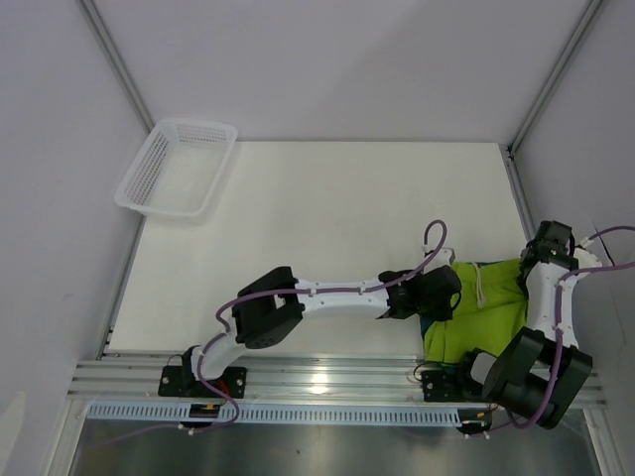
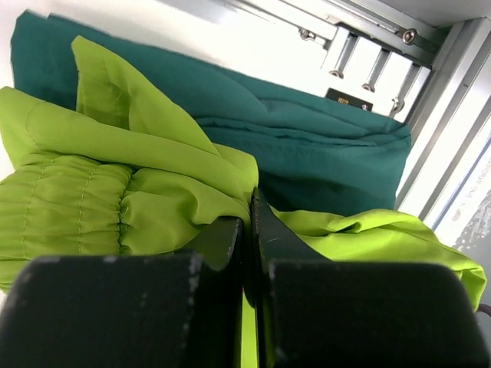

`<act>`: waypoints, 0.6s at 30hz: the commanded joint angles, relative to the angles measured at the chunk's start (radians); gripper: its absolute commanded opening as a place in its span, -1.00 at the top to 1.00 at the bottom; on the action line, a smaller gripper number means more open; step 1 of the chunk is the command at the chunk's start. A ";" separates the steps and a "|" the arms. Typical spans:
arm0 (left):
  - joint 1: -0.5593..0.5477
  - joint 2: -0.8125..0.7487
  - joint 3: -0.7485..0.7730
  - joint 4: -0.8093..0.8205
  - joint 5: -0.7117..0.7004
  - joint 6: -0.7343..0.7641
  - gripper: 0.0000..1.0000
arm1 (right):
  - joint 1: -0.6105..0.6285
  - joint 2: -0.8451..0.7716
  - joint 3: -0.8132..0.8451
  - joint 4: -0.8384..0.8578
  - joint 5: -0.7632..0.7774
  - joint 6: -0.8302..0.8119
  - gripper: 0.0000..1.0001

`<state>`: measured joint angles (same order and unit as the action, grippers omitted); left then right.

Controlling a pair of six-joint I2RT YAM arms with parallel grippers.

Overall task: Fold and stack the shorts
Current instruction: Neatly place the folded shorts to the corner

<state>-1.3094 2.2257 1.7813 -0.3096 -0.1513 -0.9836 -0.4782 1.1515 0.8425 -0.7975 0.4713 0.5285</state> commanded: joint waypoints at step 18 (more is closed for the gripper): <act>-0.005 -0.035 -0.145 0.086 -0.068 0.033 -0.50 | -0.043 0.048 -0.005 0.322 -0.003 -0.027 -0.12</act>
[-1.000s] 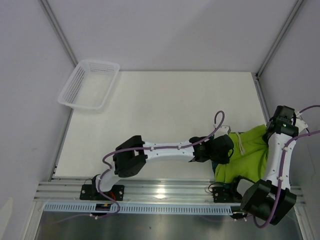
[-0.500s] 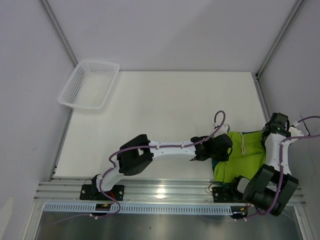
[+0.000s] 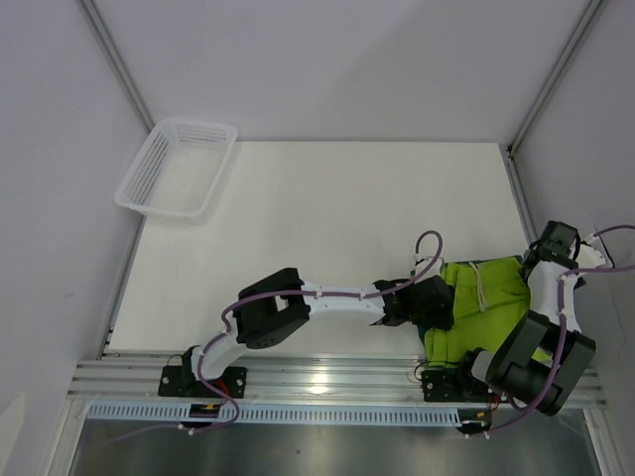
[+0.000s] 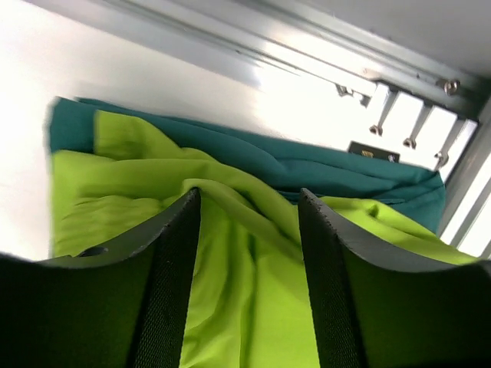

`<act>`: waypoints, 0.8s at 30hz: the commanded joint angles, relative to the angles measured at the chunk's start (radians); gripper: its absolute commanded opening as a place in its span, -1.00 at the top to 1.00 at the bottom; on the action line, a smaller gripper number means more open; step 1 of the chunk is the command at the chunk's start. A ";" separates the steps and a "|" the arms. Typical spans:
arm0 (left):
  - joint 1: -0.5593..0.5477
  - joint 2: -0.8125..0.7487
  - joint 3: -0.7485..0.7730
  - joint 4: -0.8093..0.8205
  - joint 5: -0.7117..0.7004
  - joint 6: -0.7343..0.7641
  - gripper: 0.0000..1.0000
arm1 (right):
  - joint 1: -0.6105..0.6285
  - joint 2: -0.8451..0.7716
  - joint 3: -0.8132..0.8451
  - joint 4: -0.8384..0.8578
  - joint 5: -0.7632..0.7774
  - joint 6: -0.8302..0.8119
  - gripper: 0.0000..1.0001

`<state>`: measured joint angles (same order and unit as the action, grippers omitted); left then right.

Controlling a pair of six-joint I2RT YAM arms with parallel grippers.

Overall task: Fold and stack the shorts
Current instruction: Neatly place the folded shorts to the corner

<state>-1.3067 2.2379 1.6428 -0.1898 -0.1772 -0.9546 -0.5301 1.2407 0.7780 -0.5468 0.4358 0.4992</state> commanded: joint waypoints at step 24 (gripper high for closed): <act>0.069 -0.417 -0.224 0.091 0.048 0.191 -0.86 | 0.065 -0.382 0.032 0.002 -0.741 0.008 -0.10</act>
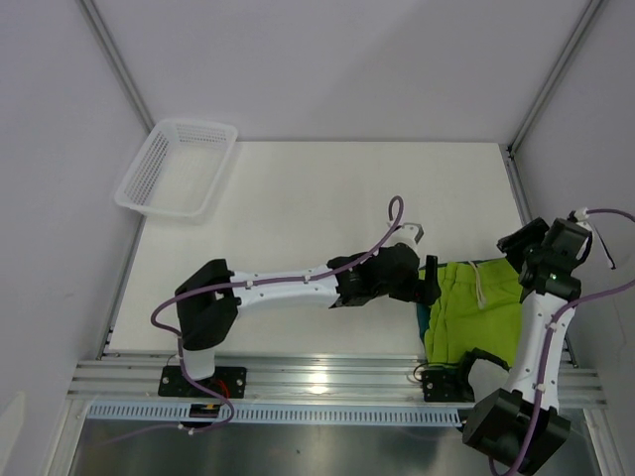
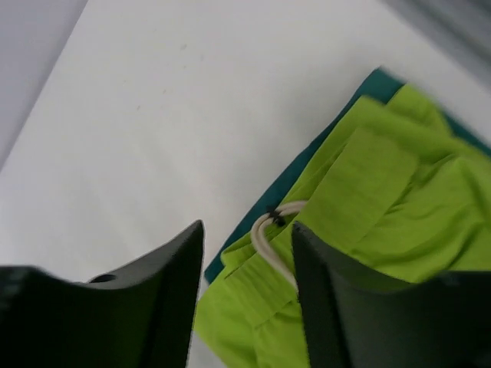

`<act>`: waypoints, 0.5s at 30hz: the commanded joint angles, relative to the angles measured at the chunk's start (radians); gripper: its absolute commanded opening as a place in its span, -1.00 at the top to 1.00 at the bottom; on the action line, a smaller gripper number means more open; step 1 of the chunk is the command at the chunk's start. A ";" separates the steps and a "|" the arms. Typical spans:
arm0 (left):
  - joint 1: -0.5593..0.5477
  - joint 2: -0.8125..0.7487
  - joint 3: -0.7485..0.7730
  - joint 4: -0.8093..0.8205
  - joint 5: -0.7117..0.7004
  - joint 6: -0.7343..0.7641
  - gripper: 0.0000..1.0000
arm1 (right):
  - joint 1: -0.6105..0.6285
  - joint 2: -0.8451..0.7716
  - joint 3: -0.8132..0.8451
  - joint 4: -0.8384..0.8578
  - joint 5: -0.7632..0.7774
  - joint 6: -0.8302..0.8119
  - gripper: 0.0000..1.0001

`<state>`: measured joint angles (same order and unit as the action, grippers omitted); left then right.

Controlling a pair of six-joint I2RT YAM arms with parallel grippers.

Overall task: Fold and stack the shorts
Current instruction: Neatly place the folded shorts to the corner

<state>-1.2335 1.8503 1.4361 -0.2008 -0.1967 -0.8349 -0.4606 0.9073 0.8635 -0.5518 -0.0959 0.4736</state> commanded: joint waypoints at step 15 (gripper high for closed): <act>0.089 -0.006 -0.134 0.259 0.189 0.108 -0.72 | 0.204 -0.021 -0.304 0.110 -0.124 0.062 0.90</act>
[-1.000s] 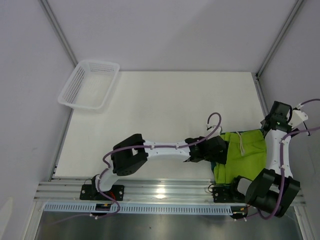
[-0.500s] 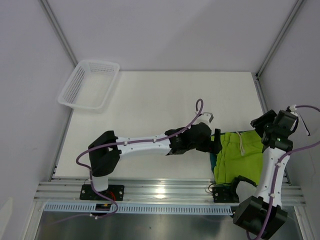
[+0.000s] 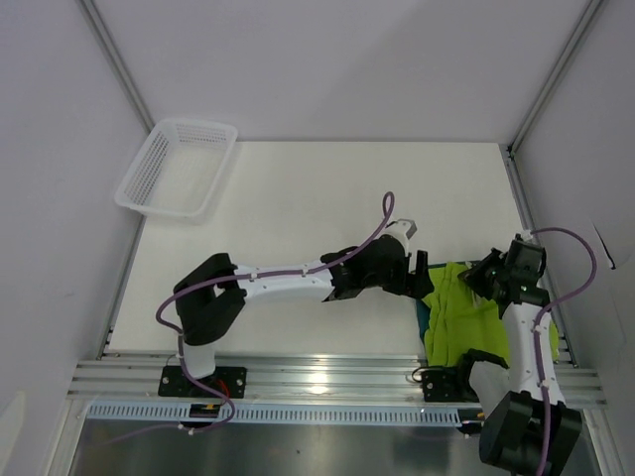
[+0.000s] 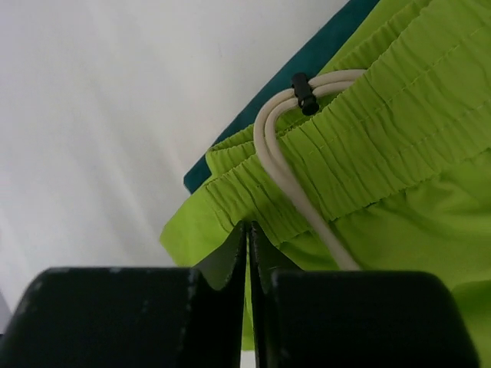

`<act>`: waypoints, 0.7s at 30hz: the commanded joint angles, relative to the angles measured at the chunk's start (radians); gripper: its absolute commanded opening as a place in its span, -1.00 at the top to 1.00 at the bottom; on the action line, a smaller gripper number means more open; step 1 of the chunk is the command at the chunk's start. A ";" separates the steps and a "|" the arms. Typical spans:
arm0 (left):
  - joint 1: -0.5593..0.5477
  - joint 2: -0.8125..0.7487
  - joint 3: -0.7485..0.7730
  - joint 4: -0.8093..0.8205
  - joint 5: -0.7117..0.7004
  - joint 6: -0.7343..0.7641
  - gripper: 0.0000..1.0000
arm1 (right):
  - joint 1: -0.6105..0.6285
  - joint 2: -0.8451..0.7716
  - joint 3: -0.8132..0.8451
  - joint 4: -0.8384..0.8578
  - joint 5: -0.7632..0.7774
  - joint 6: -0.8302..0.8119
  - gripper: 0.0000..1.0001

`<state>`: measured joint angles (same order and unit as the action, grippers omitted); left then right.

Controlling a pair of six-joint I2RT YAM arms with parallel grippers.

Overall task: Fold and stack the shorts
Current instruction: Neatly place the folded shorts to the corner

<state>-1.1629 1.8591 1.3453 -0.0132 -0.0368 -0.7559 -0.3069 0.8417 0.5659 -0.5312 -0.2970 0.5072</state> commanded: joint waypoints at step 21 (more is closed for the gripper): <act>0.045 -0.308 -0.244 -0.054 -0.090 0.147 -0.83 | 0.215 0.109 0.198 0.062 0.201 -0.019 0.36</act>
<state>-1.1339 1.6661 1.1328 -0.0418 -0.0647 -0.6506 -0.1150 1.0019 0.6529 -0.4469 -0.0734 0.5430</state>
